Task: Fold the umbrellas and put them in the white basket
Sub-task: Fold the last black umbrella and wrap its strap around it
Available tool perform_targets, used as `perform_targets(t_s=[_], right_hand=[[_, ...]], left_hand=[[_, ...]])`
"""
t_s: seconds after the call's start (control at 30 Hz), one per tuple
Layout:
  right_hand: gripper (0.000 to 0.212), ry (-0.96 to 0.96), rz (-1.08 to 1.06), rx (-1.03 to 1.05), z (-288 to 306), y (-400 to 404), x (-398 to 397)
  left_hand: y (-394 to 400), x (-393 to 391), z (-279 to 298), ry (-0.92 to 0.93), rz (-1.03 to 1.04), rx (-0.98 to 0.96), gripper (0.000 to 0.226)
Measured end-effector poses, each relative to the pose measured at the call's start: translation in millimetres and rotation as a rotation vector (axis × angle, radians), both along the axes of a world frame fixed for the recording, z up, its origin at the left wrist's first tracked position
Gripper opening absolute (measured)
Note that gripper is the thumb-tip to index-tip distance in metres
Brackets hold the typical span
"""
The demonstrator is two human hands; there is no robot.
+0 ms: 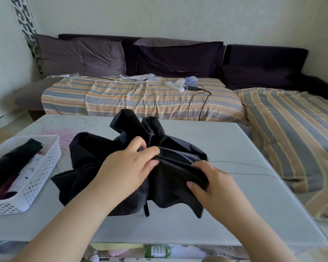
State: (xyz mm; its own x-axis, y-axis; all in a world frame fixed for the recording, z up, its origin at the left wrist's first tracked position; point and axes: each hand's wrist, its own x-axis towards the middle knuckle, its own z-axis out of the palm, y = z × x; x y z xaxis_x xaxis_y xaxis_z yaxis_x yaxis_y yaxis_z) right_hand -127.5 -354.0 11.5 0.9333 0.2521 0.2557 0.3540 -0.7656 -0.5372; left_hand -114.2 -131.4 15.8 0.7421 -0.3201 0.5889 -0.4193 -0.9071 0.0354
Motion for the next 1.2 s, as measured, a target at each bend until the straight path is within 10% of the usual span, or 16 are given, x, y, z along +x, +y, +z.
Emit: perform_targets(t_s=[0.3,0.73,0.93,1.2], right_hand=[[0.018,0.050,-0.086,0.448,1,-29,27],[0.023,0.093,-0.028,0.536,-11,-23,35],[0.020,-0.278,0.233,0.035,9,-20,39],[0.034,0.029,0.152,-0.319,29,-31,46]], left_hand=[[4,16,10,0.073,-0.068,-0.041,0.045],[3,34,25,0.174,-0.081,0.057,0.062],[-5,36,30,0.203,-0.085,0.083,0.035],[-4,36,29,0.219,-0.121,0.112,0.058]])
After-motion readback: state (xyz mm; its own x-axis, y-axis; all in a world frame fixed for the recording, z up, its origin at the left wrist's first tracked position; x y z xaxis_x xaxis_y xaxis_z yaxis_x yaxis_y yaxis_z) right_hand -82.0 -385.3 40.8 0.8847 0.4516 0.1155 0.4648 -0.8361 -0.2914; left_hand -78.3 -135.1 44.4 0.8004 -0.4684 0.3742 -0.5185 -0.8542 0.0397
